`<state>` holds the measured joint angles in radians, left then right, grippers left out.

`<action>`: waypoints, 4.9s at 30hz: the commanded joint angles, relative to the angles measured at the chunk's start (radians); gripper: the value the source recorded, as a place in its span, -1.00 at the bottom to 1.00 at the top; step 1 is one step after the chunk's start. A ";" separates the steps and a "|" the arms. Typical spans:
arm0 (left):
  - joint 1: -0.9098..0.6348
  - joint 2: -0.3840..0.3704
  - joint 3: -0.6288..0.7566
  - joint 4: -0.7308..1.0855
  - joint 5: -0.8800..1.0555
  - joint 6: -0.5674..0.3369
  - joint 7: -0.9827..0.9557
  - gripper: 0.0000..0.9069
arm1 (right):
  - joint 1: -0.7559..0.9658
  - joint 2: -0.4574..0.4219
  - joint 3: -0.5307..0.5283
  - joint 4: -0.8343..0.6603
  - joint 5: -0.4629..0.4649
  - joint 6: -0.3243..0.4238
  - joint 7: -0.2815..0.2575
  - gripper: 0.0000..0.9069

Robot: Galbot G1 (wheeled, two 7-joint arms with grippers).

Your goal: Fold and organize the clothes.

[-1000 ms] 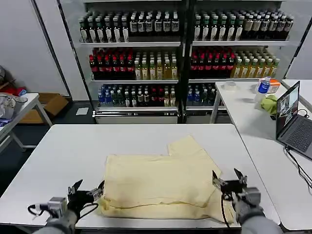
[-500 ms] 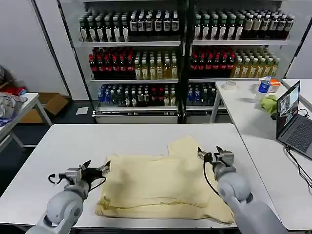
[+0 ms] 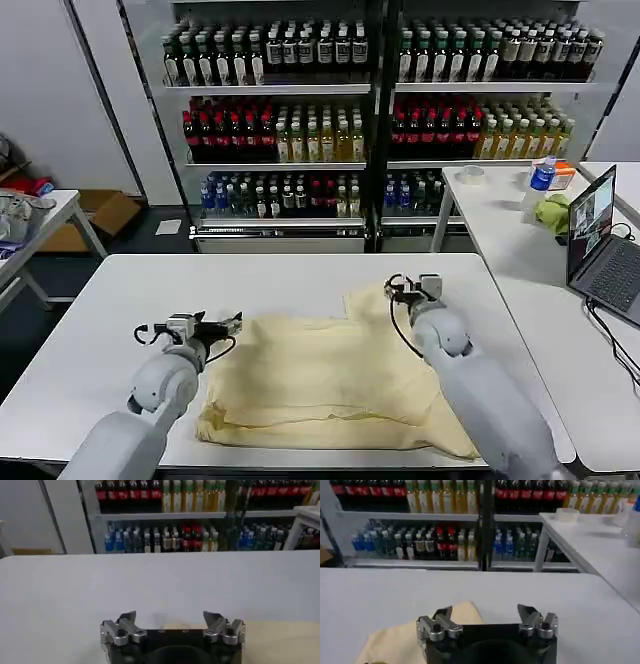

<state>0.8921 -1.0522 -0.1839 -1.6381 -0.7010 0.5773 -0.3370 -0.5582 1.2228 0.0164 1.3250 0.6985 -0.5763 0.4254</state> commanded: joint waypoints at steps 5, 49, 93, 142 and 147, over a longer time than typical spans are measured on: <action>-0.055 -0.017 0.046 0.072 -0.005 0.001 0.002 1.00 | 0.066 0.046 -0.020 -0.129 0.006 -0.001 -0.002 1.00; 0.039 0.038 -0.041 -0.081 -0.086 -0.023 0.044 -1.00 | 0.019 0.047 0.013 0.028 -0.017 0.129 -0.008 -1.00; 0.528 0.141 -0.261 -0.542 -0.092 -0.016 0.070 -1.00 | -0.862 -0.234 0.447 0.925 0.020 0.043 -0.032 -1.00; 0.758 -0.139 -0.302 -0.595 0.116 -0.236 -0.075 1.00 | -0.951 -0.098 0.390 0.817 -0.107 0.057 -0.040 1.00; 0.773 -0.193 -0.267 -0.562 0.145 -0.263 -0.085 1.00 | -0.946 -0.088 0.381 0.811 -0.110 0.063 -0.038 1.00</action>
<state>1.5835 -1.1242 -0.4653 -2.1805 -0.5972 0.3944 -0.3805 -1.4846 1.1298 0.3933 2.1319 0.5921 -0.5184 0.3897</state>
